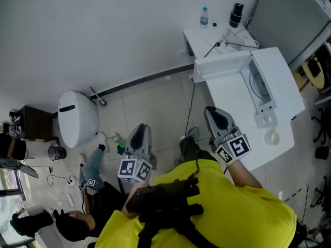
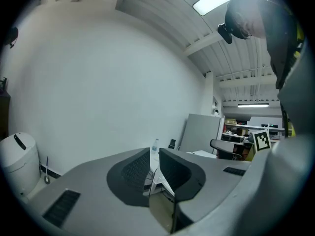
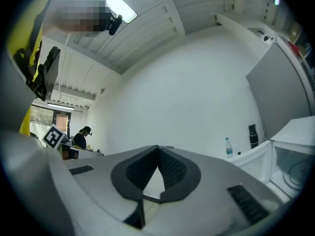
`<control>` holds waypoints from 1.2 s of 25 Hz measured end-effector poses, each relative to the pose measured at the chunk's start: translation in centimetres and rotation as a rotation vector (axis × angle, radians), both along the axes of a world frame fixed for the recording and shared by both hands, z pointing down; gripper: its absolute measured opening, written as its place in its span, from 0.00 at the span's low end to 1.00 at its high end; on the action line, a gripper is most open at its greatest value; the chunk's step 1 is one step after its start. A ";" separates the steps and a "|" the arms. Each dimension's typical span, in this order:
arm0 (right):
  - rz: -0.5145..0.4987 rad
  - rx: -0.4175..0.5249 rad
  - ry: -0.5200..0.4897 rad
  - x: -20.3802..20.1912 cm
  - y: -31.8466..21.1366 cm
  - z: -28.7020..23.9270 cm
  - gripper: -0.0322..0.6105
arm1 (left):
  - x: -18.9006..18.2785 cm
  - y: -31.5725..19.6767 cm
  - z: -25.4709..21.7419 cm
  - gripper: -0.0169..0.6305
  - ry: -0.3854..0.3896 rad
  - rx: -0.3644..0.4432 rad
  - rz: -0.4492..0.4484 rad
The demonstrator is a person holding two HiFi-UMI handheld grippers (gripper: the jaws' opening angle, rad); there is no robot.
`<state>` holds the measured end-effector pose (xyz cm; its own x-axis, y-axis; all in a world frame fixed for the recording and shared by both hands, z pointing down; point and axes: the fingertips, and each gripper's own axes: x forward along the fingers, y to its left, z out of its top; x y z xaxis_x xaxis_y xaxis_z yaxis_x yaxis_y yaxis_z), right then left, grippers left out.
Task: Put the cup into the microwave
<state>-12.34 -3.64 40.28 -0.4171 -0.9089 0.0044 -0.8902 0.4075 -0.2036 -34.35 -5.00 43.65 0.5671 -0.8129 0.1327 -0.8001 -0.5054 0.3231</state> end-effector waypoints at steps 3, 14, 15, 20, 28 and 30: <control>-0.017 0.008 -0.015 1.5 -5.9 0.3 0.06 | 1.3 -5.3 -0.1 0.09 -0.013 0.003 -0.025; 0.118 0.079 -0.043 10.3 -20.0 -2.3 0.06 | 12.4 -23.1 -3.1 0.09 -0.057 0.058 0.186; 0.150 0.071 -0.042 11.5 -19.8 -2.0 0.06 | 13.7 -24.0 -2.9 0.09 -0.052 0.053 0.214; 0.353 0.035 -0.012 17.8 -17.7 -0.7 0.06 | 22.0 -26.2 -2.7 0.09 0.005 0.047 0.428; 0.805 0.028 0.007 23.0 -11.0 -0.9 0.06 | 34.1 -24.5 -3.3 0.09 0.056 0.050 0.898; 0.912 0.031 -0.010 23.1 -9.3 -1.2 0.06 | 35.8 -23.5 -3.6 0.09 0.052 0.048 1.006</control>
<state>10.77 -12.93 39.08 0.4631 -0.8859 -0.0251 -0.8683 -0.4478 -0.2136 1.46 -28.48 40.05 0.9967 0.0429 0.0683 0.0199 -0.9515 0.3071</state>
